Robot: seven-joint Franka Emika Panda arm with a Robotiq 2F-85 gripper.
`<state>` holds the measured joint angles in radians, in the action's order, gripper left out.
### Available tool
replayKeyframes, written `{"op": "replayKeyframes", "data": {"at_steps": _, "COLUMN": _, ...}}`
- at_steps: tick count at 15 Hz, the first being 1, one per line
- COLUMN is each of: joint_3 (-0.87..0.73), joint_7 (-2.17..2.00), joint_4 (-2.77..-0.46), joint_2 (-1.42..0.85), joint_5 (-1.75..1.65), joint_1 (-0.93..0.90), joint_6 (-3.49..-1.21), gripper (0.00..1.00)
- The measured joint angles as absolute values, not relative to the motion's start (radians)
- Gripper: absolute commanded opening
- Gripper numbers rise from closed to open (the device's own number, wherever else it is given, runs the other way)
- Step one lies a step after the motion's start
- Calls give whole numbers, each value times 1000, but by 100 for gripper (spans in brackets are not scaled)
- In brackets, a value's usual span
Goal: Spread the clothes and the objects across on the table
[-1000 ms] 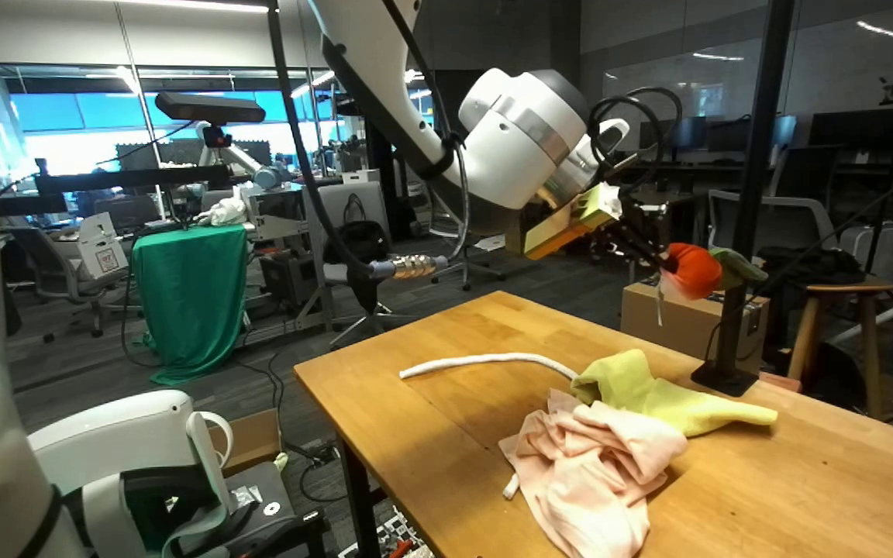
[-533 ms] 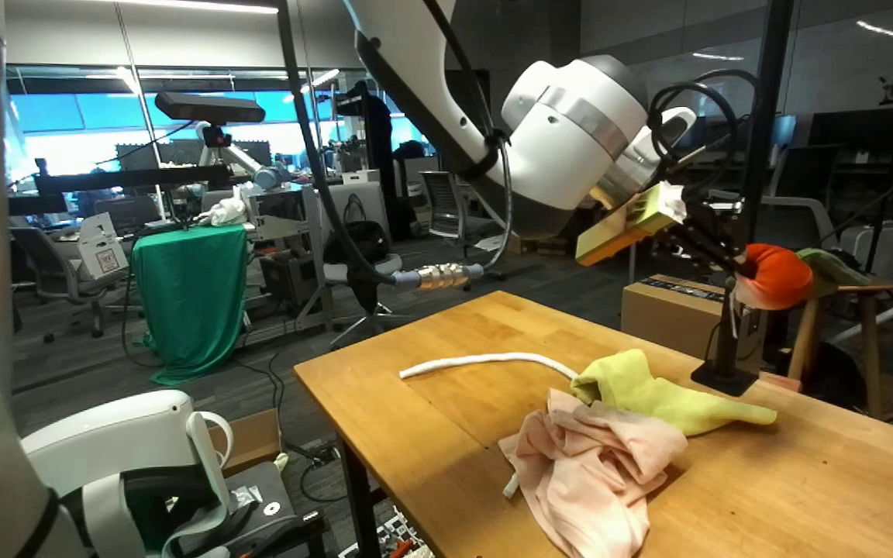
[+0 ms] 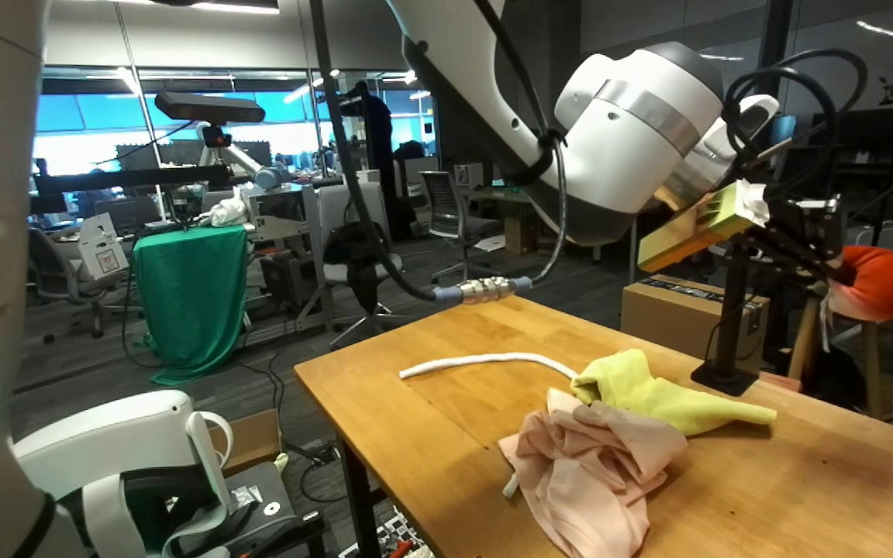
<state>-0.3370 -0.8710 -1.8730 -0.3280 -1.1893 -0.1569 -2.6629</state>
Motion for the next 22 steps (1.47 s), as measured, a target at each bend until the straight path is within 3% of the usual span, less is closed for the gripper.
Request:
{"op": "replayKeyframes", "data": {"at_steps": 14, "joint_3": -341, "joint_7": -874, "joint_4": -1709, "joint_2": -462, "joint_5": -1069, "joint_1": -22, "joint_6": -2660, "gripper": 2}}
{"op": "replayKeyframes", "data": {"at_steps": 15, "joint_3": -341, "joint_7": -875, "joint_4": -1703, "joint_2": -468, "joint_5": -1068, "joint_1": -17, "joint_6": -2659, "gripper": 32}}
{"op": "replayKeyframes", "data": {"at_steps": 17, "joint_3": -328, "joint_7": -876, "joint_4": -1690, "joint_2": -475, "joint_5": -1068, "joint_1": -1, "joint_6": -2655, "gripper": 37}}
{"op": "replayKeyframes", "data": {"at_steps": 22, "joint_3": -305, "joint_7": -876, "joint_4": -1677, "joint_2": -476, "joint_5": -1068, "joint_1": 17, "joint_6": -2637, "gripper": 76}}
